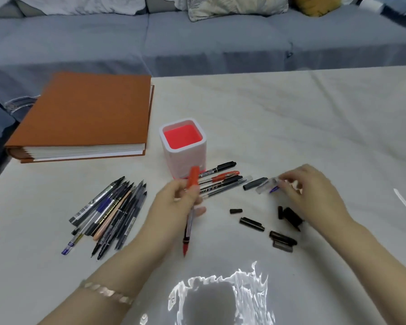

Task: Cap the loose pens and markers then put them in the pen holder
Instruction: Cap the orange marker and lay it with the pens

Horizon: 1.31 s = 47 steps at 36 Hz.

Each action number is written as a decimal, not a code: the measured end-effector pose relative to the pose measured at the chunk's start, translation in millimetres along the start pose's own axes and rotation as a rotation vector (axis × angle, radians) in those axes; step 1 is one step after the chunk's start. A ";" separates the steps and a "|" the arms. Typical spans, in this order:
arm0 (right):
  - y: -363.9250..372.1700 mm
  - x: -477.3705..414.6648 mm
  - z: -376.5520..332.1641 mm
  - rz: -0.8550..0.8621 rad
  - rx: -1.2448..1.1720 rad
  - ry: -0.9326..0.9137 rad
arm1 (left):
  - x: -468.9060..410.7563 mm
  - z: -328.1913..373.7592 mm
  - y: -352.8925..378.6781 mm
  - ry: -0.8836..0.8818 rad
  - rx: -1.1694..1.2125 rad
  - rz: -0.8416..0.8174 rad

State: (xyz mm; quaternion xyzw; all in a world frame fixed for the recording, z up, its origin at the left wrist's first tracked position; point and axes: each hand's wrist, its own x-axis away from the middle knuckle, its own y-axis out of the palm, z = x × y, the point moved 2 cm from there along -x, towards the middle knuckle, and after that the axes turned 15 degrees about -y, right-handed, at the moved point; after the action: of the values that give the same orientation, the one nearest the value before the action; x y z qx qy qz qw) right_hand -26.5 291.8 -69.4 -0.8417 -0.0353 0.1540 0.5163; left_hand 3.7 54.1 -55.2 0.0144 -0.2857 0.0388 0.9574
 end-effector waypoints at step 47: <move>-12.3 25.9 -86.3 -0.035 -0.954 0.039 | 40.2 -22.5 -26.3 0.394 -0.649 -0.026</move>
State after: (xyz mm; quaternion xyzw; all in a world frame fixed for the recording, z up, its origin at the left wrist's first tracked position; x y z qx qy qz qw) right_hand 24.9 229.1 -28.2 -0.9867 -0.1066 0.0963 0.0756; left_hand 51.6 31.7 -52.1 -0.2937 -0.0934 -0.0638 0.9492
